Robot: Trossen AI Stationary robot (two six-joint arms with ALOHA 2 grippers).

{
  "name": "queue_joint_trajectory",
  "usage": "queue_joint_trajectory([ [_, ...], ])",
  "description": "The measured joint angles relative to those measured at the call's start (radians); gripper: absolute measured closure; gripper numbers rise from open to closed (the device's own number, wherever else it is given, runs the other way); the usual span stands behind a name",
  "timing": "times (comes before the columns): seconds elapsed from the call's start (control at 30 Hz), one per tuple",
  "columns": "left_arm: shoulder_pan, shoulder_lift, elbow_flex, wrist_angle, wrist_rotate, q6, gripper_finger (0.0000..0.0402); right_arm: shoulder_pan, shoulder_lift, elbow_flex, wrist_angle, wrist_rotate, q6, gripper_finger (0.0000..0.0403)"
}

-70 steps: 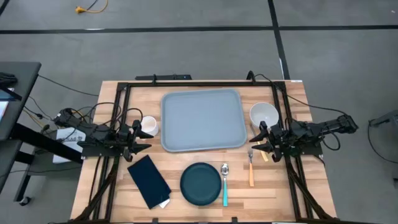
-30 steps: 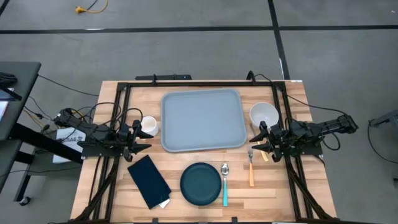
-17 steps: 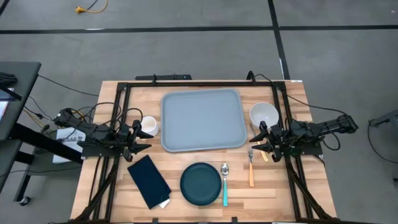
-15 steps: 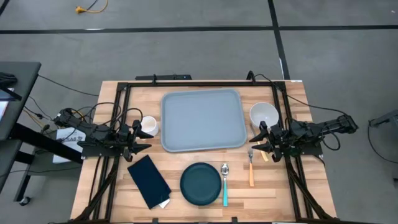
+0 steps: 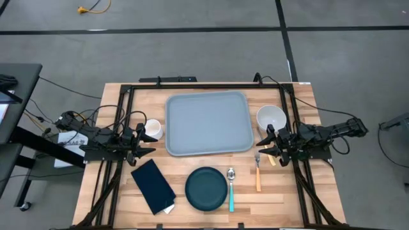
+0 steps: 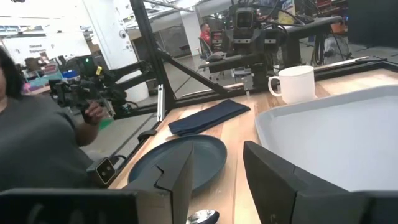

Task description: Set up tray

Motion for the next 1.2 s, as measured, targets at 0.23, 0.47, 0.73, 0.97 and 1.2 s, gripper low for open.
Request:
queue_joint_trajectory([
  [0.23, 0.0, 0.0, 0.0, 0.0, 0.0, 0.0, 0.0209, 0.0, 0.0, 0.0, 0.137, 0.001, -0.066, 0.0268],
  [0.47, 0.0, 0.0, 0.0, 0.01, -0.093, 0.029, 0.0209, -0.003, 0.0, 0.003, 0.398, 0.004, -0.019, 0.0268],
  [0.73, 0.0, 0.0, 0.0, 0.01, -0.144, 0.026, 0.0209, 0.0, 0.0, 0.018, 0.565, 0.0, -0.096, 0.027],
  [0.97, 0.0, 0.0, 0.0, 0.013, -0.11, 0.043, 0.0209, -0.016, 0.001, 0.019, 0.53, 0.046, -0.113, 0.0266],
  [1.2, 0.0, 0.0, 0.0, 0.105, -0.018, 0.091, 0.0209, -0.08, 0.004, 0.043, 0.428, 0.228, -0.26, 0.0268],
])
